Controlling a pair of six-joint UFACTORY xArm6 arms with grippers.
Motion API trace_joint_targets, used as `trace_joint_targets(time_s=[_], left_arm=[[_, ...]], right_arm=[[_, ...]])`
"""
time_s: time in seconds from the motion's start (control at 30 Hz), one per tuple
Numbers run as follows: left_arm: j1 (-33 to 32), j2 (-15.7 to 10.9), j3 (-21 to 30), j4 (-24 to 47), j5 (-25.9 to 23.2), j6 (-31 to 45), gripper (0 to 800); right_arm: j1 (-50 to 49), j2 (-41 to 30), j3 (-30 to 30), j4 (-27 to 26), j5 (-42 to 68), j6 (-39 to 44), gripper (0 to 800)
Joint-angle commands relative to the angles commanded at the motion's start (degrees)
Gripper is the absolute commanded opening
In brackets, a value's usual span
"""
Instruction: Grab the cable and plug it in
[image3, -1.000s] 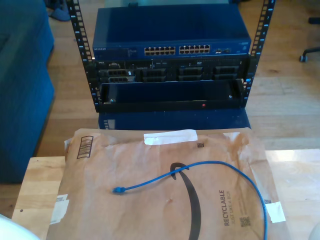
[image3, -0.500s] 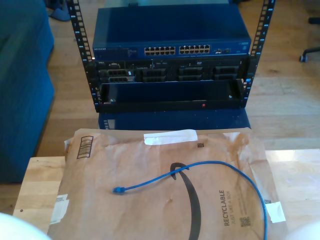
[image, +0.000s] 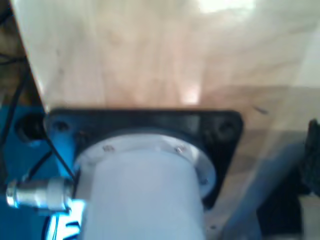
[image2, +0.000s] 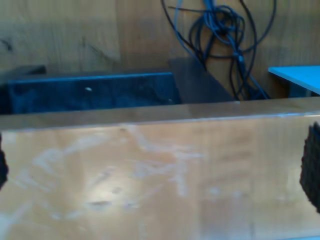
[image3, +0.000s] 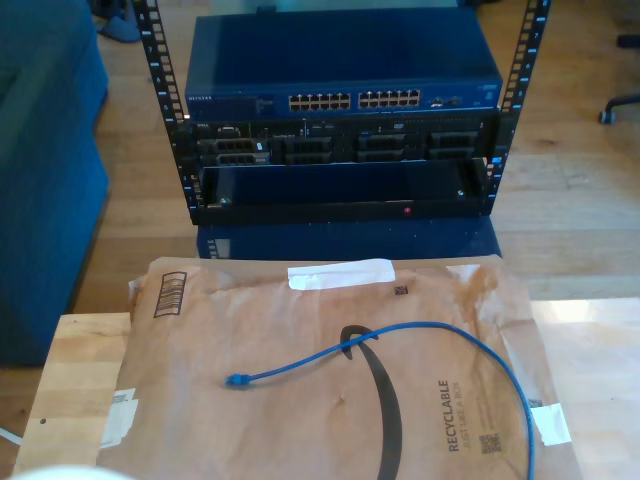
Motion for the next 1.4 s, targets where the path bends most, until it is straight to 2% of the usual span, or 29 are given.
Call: trace_joint_targets(time_s=[0.2, 0.33, 0.43, 0.63, 0.83, 0.93, 1.1, 1.27, 1.4], left_arm=[[-17.14, 0.18, -9.85, -0.09, 9.67, -23.3, 799], [-25.49, -0.18, -12.57, -0.62, 10.81, -33.76, 799], [-30.07, -0.26, -14.59, -4.22, 11.69, -40.62, 799], [-34.11, 0.09, -14.68, -7.47, 13.01, -43.34, 798], [-46.33, 0.18, -14.86, -8.53, 12.57, -52.22, 799], [-53.63, 0.18, -15.03, -8.7, 12.4, -58.2, 799], [-60.84, 0.62, -15.03, -10.46, 9.76, -65.14, 799], [-62.51, 1.85, -14.95, -10.81, 7.65, -67.6, 799], [-62.95, 4.13, -14.95, -13.1, 6.07, -67.52, 799]], right_arm=[[13.45, 1.32, -4.31, -0.18, 1.14, 14.95, 796], [21.45, 1.41, -7.12, -0.18, 5.19, 23.38, 794], [27.25, 1.49, -9.23, -0.09, 8.18, 27.87, 794], [44.4, 4.13, -12.92, -0.09, 14.24, 41.67, 794], [64.97, 8.18, -16.44, 0.09, 16.09, 61.36, 796], [76.4, 10.37, -18.55, 2.29, 15.74, 67.96, 794], [89.49, 21.71, -27.25, 9.76, 15.56, 74.11, 794], [96.97, 31.82, -34.73, 9.85, 13.01, 77.36, 798], [99.34, 36.4, -35.34, 9.93, 3.34, 77.63, 798]])
